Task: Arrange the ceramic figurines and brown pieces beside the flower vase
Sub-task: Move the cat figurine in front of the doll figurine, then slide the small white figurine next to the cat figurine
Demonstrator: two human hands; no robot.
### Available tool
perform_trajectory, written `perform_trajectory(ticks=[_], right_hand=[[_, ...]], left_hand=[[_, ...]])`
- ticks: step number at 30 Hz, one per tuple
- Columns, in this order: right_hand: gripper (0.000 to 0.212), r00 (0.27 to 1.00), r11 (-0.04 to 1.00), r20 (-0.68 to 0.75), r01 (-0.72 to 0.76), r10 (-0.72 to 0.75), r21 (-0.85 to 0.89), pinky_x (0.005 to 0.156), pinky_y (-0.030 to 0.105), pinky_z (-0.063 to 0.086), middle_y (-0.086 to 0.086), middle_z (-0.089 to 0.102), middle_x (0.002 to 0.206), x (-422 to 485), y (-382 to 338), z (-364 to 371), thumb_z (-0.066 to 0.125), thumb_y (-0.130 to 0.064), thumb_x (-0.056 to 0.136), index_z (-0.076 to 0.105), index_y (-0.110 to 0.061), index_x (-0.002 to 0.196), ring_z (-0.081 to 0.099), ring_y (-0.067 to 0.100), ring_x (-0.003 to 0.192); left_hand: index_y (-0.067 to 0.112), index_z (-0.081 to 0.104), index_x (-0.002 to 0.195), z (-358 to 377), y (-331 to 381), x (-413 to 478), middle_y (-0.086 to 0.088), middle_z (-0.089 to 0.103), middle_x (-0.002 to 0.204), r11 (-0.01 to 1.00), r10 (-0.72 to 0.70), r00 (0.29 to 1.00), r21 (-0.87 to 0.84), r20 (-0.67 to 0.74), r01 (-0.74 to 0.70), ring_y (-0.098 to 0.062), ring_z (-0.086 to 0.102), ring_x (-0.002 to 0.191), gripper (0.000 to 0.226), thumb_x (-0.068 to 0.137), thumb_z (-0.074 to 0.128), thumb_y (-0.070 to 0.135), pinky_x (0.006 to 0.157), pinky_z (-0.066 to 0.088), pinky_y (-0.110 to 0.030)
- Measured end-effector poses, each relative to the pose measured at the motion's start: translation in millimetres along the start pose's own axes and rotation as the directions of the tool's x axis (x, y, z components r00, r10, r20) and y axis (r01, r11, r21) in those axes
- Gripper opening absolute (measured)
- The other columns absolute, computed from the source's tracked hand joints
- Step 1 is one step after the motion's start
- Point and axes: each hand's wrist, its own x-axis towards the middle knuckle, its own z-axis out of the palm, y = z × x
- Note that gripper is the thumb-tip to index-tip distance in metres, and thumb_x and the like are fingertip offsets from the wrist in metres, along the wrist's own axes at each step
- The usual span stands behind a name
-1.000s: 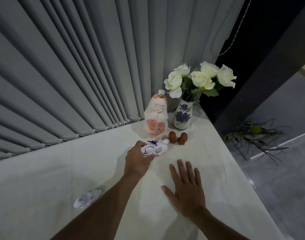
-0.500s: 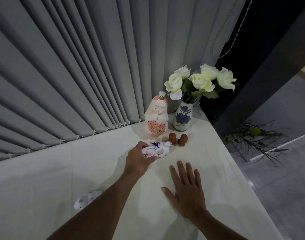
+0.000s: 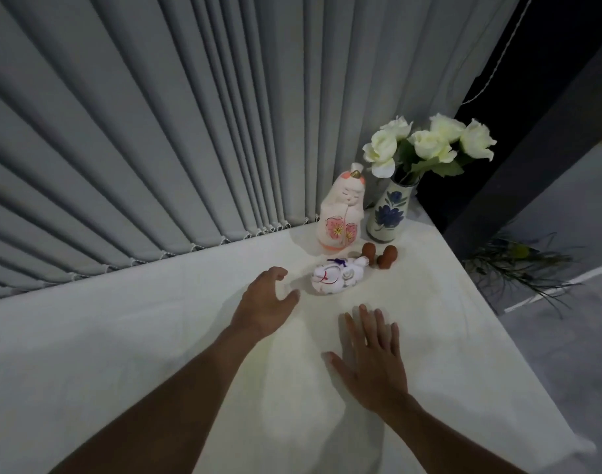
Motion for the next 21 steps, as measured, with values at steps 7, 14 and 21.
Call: perform_trajectory(ticks=[7, 14, 21], right_hand=[[0.079, 1.000, 1.000, 0.000, -0.005, 0.005, 0.014, 0.124, 0.059, 0.007, 0.007, 0.009, 0.169, -33.9, -70.6, 26.7, 0.023, -0.074, 0.093, 0.022, -0.028, 0.157, 0.004, 0.035, 0.155], [0.078, 0.995, 0.996, -0.060, -0.077, 0.075, -0.037, 0.124, 0.056, 0.005, 0.005, 0.005, 0.169, -44.0, -87.2, 44.1, 0.023, -0.070, 0.094, 0.013, -0.028, 0.159, 0.001, 0.030, 0.156], [0.077, 0.993, 0.994, -0.069, -0.094, 0.091, -0.048, 0.125, 0.054, 0.004, 0.002, 0.001, 0.169, -44.0, -90.8, 42.2, 0.018, -0.071, 0.094, 0.009, -0.030, 0.159, -0.004, 0.027, 0.156]], left_hand=[[0.027, 0.060, 0.118, -71.7, -74.6, -49.1, 0.007, 0.060, 0.123, 0.998, -0.062, 0.998, -0.027, -0.012, 0.061, -0.014, 0.057, 0.111, 0.030, 0.089, 0.055, 0.031, 0.101, 0.045, -0.037], [0.020, 0.054, 0.132, -92.4, -153.1, -87.7, 0.004, 0.059, 0.128, 0.999, 0.016, 0.987, -0.053, 0.161, -0.008, -0.015, 0.059, 0.112, 0.050, 0.082, 0.053, 0.025, 0.099, 0.048, -0.033], [0.032, 0.051, 0.138, -79.9, -169.1, -79.6, 0.013, 0.059, 0.115, 0.987, 0.161, 0.955, -0.041, 0.249, -0.156, -0.003, 0.061, 0.101, 0.071, 0.074, 0.081, 0.031, 0.088, 0.050, -0.021]])
